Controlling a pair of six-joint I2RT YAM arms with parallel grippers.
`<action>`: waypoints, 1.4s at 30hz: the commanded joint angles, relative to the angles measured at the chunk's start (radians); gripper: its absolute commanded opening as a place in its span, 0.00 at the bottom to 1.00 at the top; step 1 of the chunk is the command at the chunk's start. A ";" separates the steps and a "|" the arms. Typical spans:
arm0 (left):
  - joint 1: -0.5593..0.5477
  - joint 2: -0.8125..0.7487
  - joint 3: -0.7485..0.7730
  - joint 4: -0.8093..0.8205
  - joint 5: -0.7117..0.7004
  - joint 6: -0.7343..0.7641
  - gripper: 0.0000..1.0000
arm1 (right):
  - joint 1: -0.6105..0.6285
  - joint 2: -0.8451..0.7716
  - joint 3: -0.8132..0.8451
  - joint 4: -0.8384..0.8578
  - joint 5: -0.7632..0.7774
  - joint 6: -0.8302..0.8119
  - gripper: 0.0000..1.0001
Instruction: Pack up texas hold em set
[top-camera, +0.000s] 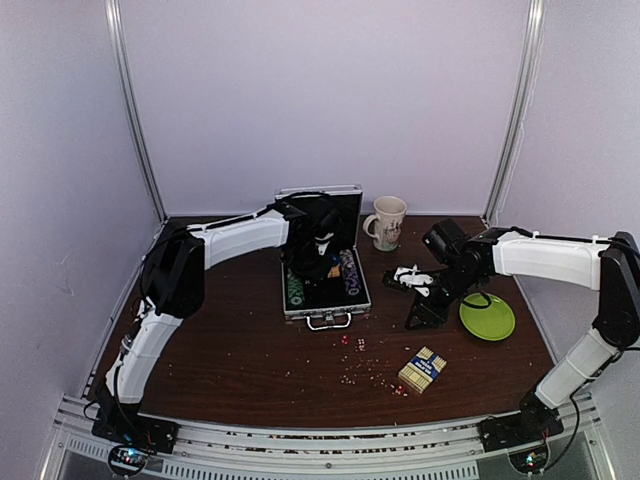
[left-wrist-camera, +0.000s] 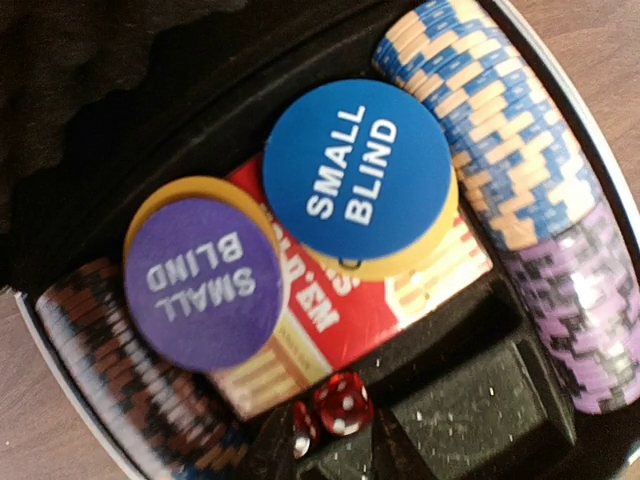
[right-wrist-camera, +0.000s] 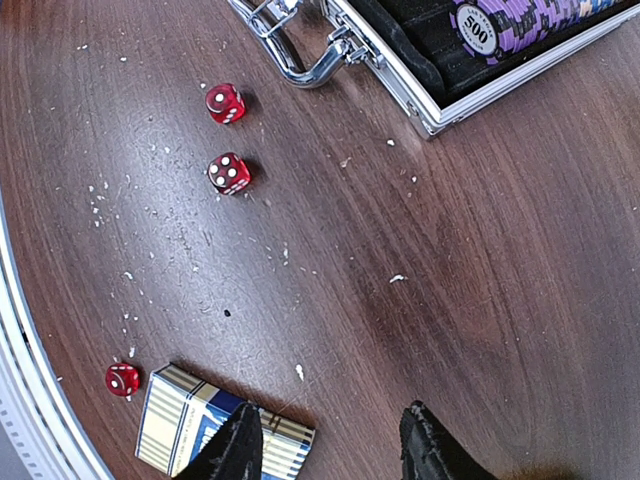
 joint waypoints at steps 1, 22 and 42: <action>-0.014 -0.160 -0.058 0.069 0.004 0.010 0.29 | -0.005 0.006 0.013 -0.012 -0.011 -0.004 0.48; -0.218 -0.386 -0.469 0.106 0.237 0.181 0.28 | -0.010 -0.020 0.018 -0.014 -0.023 0.001 0.48; -0.100 -0.942 -1.342 0.503 0.134 -0.218 0.29 | 0.264 0.337 0.382 -0.170 0.051 -0.127 0.47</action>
